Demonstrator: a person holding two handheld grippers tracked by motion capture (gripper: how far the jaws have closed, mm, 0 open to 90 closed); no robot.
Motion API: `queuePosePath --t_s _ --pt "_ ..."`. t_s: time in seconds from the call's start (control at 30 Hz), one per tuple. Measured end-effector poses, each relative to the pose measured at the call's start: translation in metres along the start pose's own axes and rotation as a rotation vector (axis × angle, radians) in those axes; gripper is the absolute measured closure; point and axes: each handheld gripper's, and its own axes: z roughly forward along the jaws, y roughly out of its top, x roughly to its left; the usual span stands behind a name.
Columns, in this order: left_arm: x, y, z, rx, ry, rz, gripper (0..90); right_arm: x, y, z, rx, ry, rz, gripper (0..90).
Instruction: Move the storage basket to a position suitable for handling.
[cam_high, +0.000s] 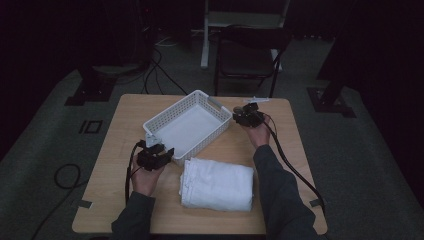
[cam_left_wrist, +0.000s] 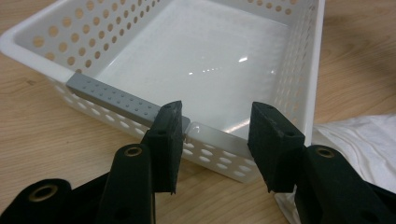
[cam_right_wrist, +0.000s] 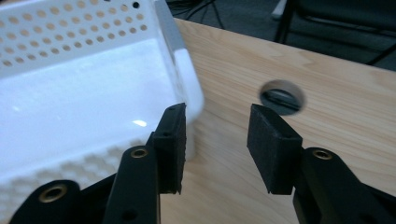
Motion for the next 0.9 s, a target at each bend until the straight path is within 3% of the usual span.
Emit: queuePosePath --t_s 0.2,0.4,0.6,0.77,0.9 --pt "-0.001 0.000 0.001 -0.002 0.004 -0.002 54.0 0.006 0.011 0.019 0.015 0.018 0.020 55.2" --pt "0.001 -0.001 0.002 -0.008 0.006 0.003 54.1 0.007 0.016 0.028 0.068 -0.020 0.016 62.2" --pt "0.004 0.000 0.006 -0.013 0.047 0.012 54.4 0.012 0.011 0.021 0.092 -0.034 -0.036 67.1" --pt "0.011 0.004 0.012 -0.010 0.057 0.015 54.4 0.007 0.001 0.009 0.099 -0.002 0.002 70.5" --pt "0.017 0.009 0.018 -0.003 0.048 0.021 56.7 0.010 -0.006 -0.002 0.106 -0.016 -0.021 77.1"
